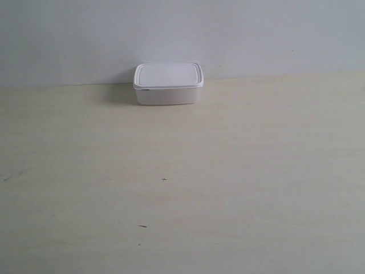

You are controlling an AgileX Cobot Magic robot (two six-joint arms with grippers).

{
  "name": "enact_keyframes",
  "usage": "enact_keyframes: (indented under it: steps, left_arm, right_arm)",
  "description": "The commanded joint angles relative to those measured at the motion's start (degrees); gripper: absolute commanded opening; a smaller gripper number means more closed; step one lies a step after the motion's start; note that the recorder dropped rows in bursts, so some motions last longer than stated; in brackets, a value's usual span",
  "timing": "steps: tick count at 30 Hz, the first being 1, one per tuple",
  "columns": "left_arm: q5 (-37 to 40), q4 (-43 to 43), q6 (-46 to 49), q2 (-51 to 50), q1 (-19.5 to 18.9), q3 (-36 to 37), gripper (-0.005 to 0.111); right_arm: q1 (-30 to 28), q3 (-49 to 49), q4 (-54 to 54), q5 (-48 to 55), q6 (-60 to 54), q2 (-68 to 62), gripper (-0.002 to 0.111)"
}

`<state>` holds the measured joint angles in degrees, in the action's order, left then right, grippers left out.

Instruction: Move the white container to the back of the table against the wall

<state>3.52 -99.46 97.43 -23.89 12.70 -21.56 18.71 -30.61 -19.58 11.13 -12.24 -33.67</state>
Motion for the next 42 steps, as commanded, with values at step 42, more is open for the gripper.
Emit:
enact_keyframes:
  steps: [42]
  left_arm:
    - [-6.7, -0.5, -0.2, 17.3, -0.1, 21.6, 0.000]
  right_arm:
    - [0.0, 30.6, 0.2, -24.1, -0.2, 22.0, 0.000]
